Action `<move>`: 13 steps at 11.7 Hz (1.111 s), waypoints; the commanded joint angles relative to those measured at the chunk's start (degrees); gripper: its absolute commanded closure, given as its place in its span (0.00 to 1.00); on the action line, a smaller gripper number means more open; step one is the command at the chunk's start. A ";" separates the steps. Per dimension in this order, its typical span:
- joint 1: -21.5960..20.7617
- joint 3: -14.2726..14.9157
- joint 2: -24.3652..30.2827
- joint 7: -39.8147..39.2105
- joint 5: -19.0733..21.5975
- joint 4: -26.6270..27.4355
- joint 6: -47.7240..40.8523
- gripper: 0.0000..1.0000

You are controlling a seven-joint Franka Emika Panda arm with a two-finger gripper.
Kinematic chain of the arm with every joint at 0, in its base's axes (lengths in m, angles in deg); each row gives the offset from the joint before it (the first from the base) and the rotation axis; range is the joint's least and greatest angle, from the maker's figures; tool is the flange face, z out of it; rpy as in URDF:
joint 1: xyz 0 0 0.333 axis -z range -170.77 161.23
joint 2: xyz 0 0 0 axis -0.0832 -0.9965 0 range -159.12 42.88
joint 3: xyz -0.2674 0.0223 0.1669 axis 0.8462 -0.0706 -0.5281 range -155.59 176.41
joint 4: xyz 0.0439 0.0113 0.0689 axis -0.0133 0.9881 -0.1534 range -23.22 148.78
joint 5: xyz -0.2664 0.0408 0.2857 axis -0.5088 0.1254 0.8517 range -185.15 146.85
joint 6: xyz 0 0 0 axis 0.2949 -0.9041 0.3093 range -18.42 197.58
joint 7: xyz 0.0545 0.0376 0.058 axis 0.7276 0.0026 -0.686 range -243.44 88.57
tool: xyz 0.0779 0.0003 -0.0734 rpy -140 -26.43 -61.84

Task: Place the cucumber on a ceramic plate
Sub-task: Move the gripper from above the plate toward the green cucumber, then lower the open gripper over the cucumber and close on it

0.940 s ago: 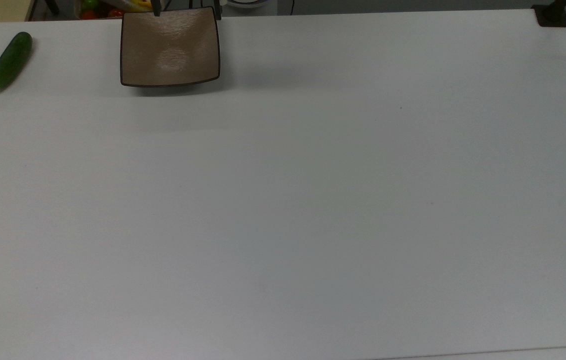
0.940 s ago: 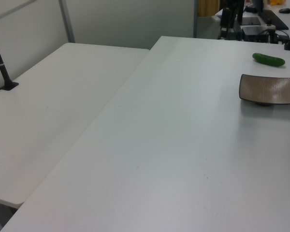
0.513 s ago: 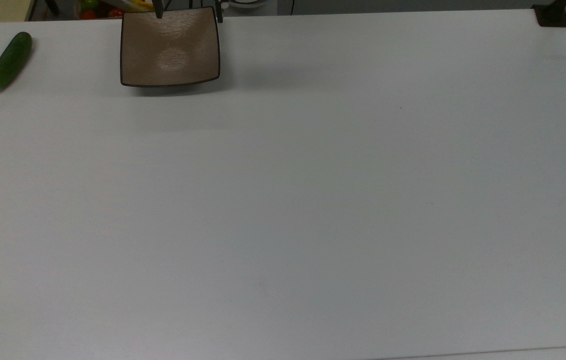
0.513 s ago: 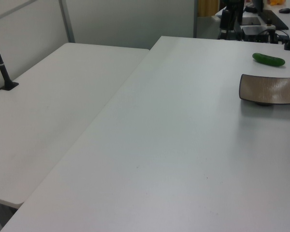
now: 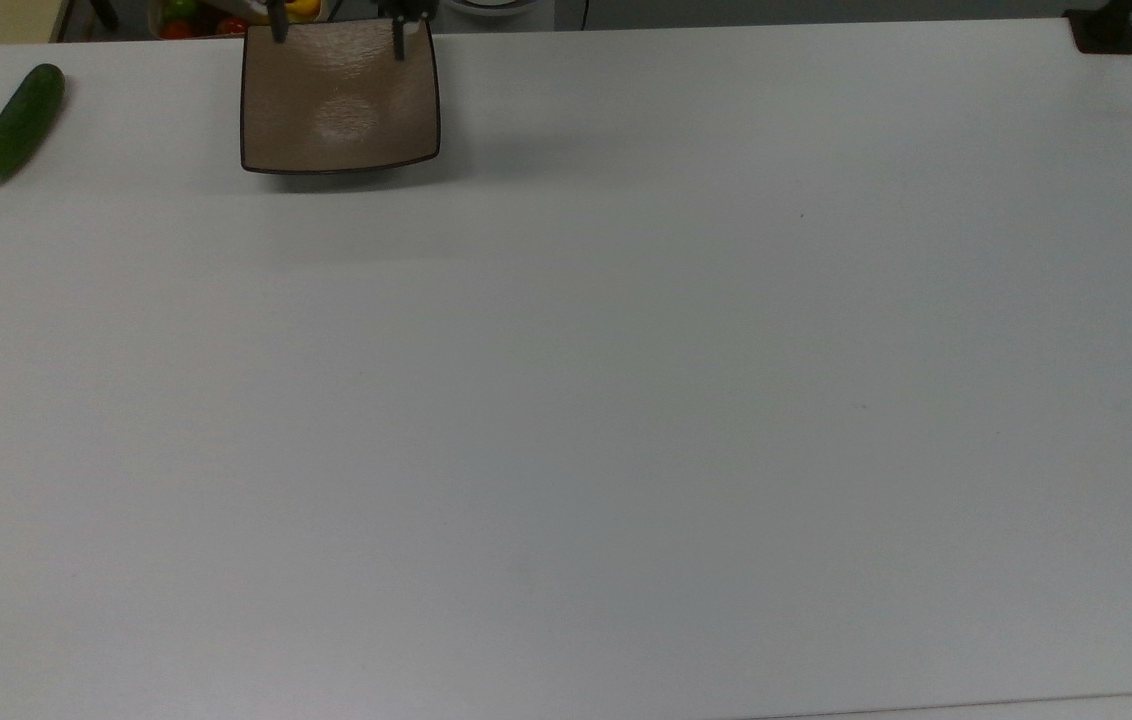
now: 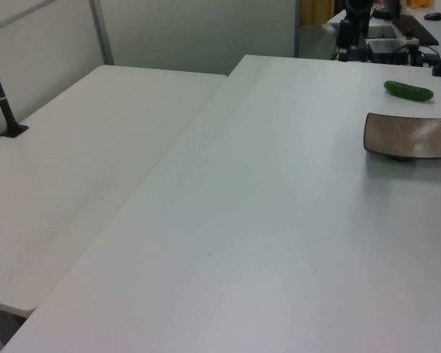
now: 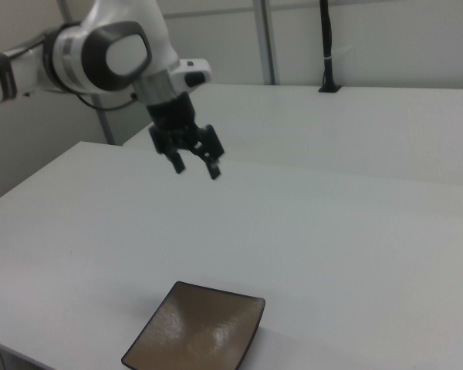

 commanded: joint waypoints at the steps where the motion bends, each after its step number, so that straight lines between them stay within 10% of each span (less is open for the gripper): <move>1: 2.24 4.82 0.46 -5.77 -4.78 5.79 7.41 0.00; 7: 3.82 22.22 -3.12 -23.90 -4.89 10.89 19.95 0.00; 13: 11.02 28.13 -15.69 -27.94 -4.36 12.56 32.71 0.00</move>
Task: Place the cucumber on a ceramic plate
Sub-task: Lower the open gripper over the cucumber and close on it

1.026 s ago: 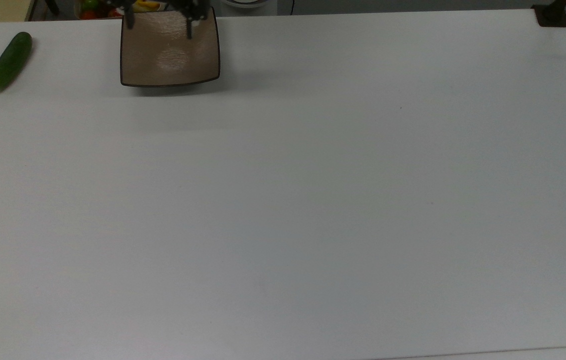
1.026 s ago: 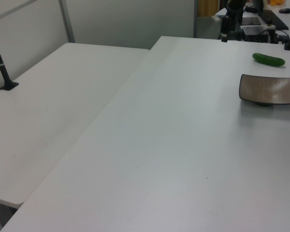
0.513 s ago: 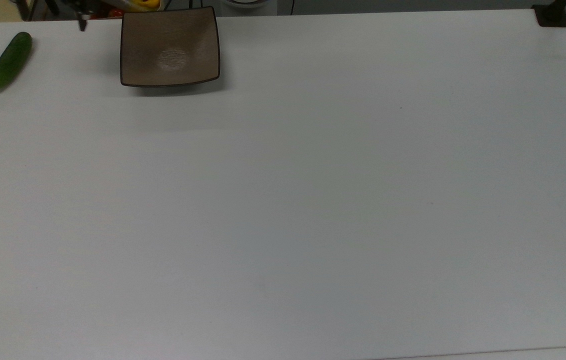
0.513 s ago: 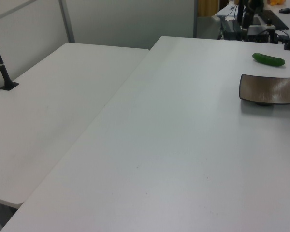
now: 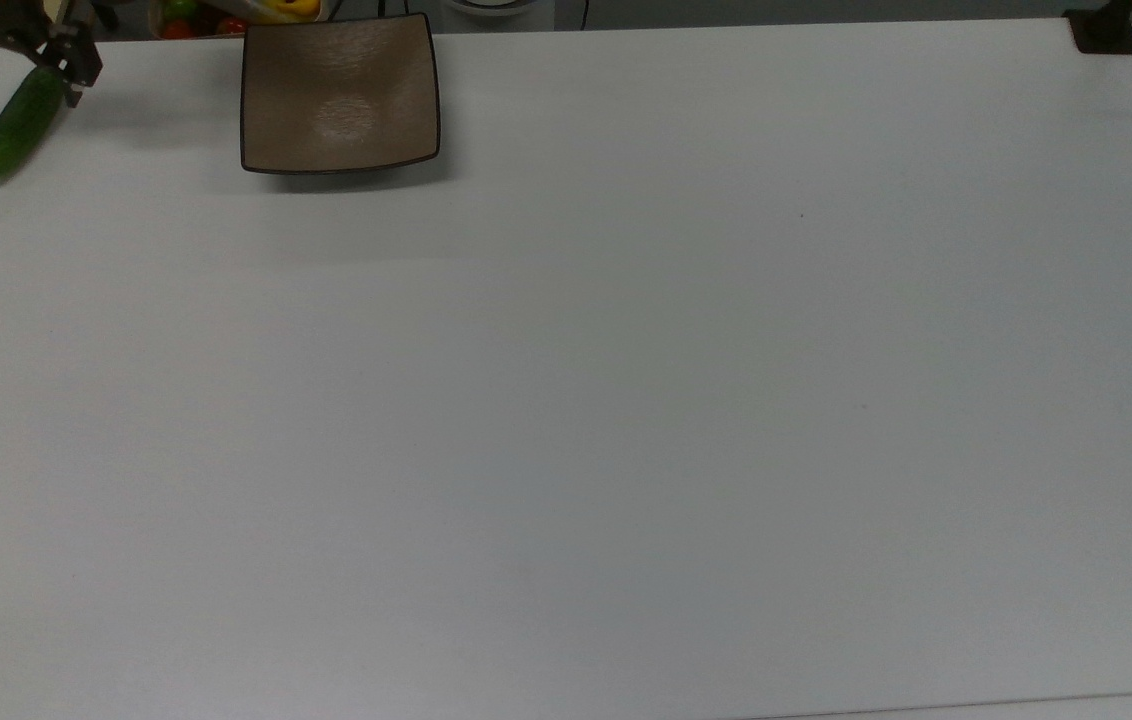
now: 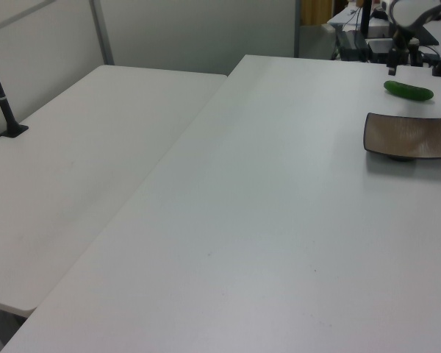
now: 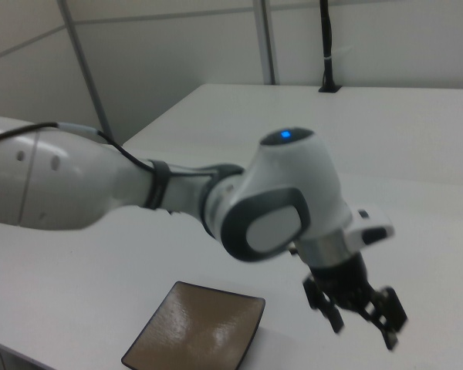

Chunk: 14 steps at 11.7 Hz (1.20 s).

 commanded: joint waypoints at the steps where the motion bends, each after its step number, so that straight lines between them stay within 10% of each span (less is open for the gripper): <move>1: 1.75 2.51 -4.35 -3.52 -0.06 1.63 6.57 0.00; 11: 5.53 2.07 -12.62 -3.97 1.17 2.08 13.62 0.00; 14: 5.53 1.98 -12.54 -5.45 1.17 2.78 13.71 0.75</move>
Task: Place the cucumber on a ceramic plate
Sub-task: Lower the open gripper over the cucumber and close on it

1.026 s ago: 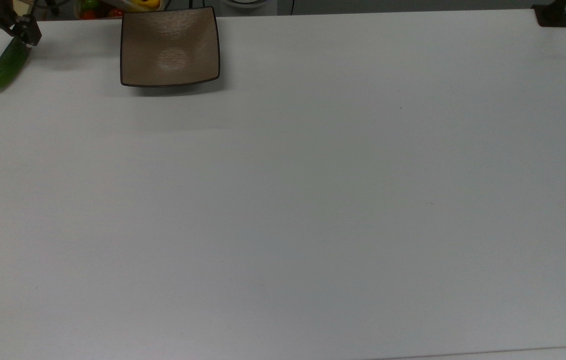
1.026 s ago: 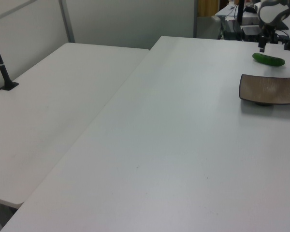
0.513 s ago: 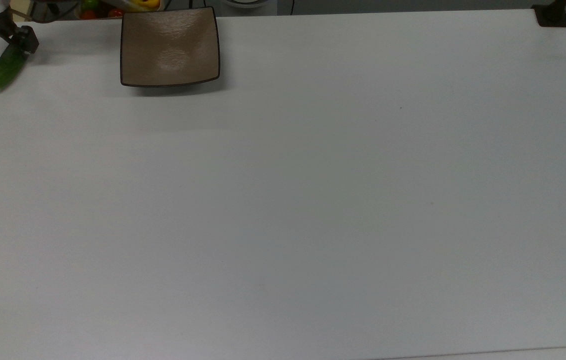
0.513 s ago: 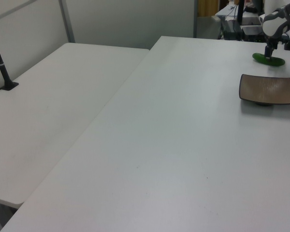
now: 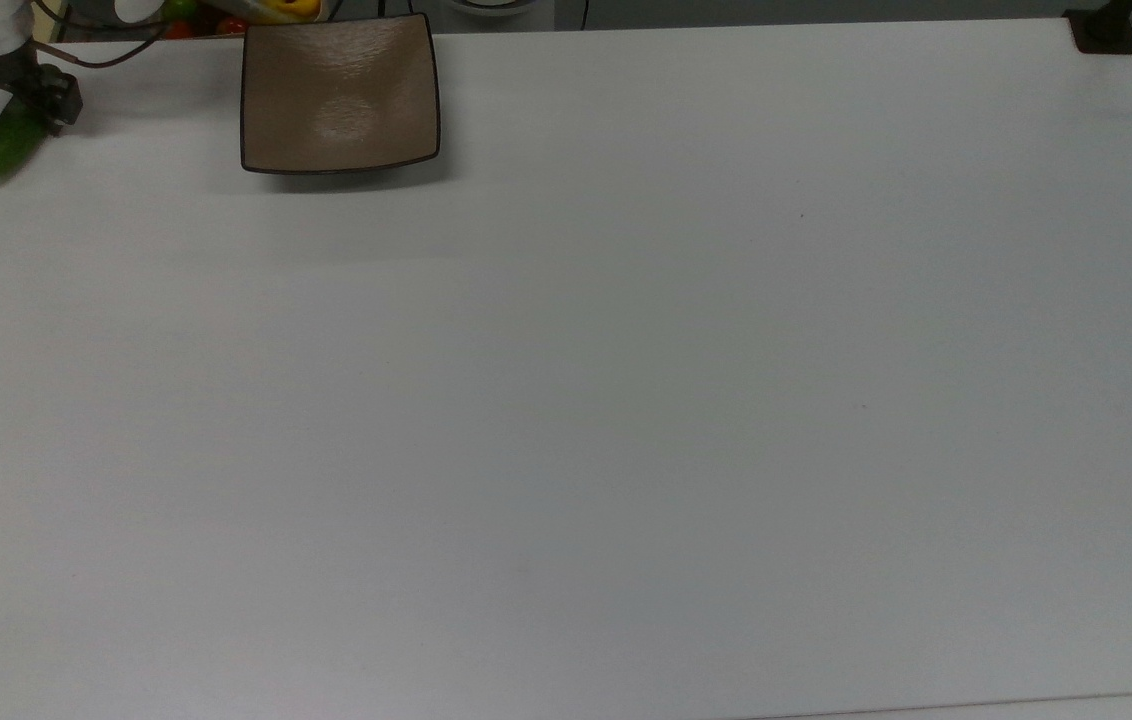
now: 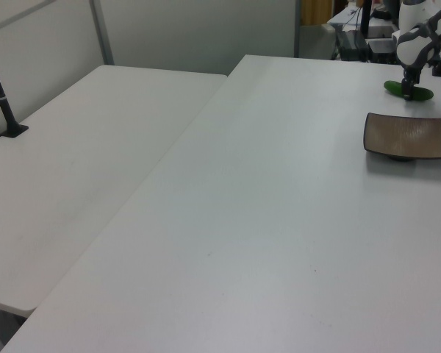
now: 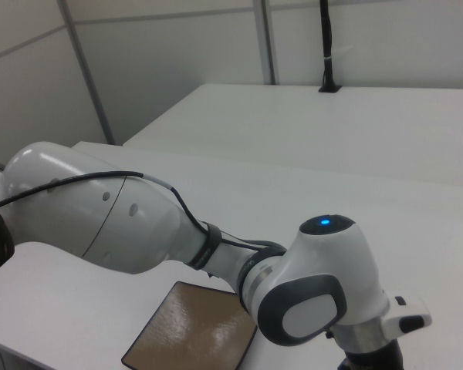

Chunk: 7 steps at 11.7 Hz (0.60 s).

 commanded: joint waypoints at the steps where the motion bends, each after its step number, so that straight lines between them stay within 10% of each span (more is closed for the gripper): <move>1: -0.04 0.00 0.48 -5.13 1.15 1.36 1.55 0.91; 7: -0.83 -2.44 7.58 -5.42 2.90 1.19 -4.75 0.91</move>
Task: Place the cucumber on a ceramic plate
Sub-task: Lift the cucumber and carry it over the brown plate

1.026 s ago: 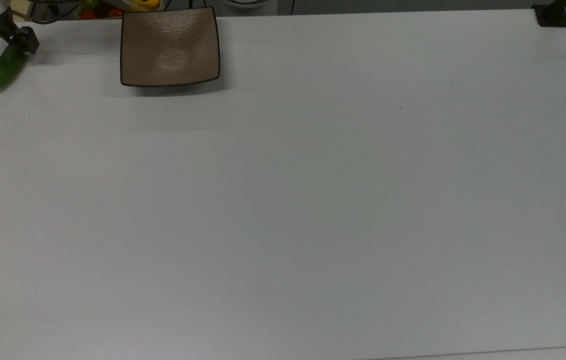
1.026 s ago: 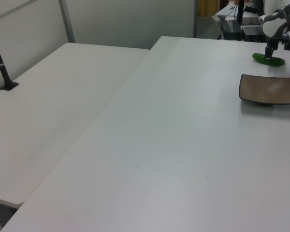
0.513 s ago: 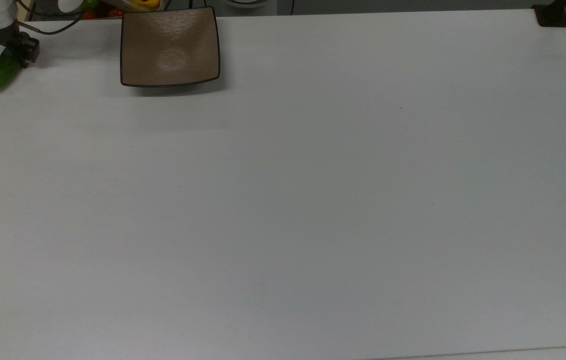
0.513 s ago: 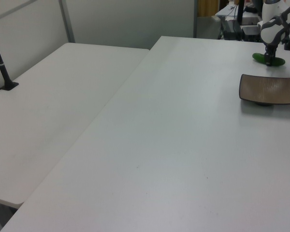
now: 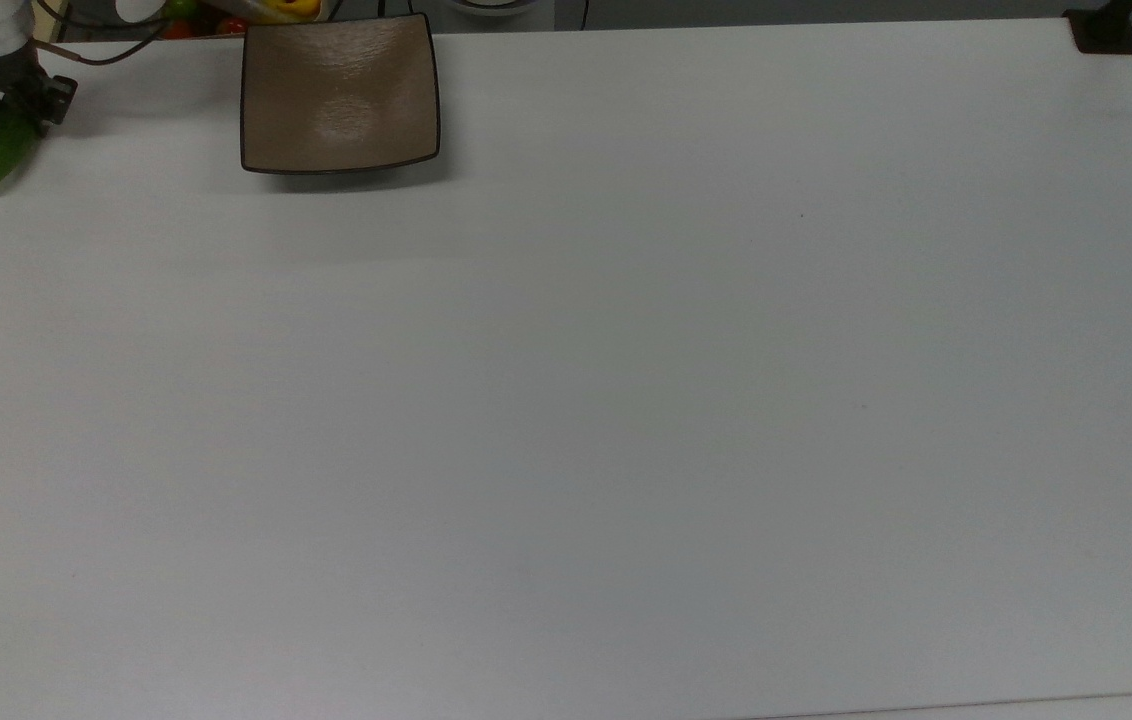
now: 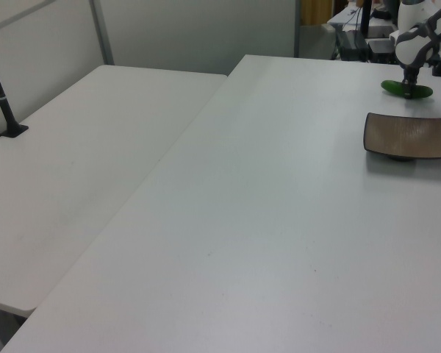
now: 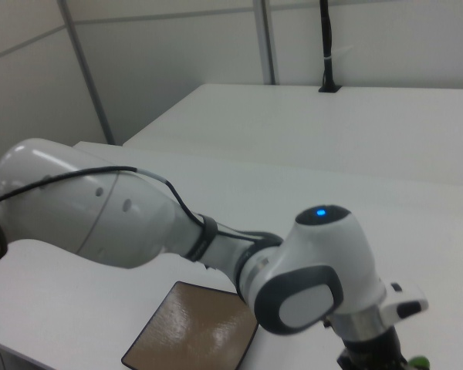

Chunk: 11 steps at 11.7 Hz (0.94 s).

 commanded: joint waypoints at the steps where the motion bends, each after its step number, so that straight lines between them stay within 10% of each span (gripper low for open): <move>1: -0.61 -2.79 7.97 -2.05 5.08 1.25 -6.07 0.91; 11: -5.71 -8.86 25.28 -1.96 10.73 8.15 -23.15 0.90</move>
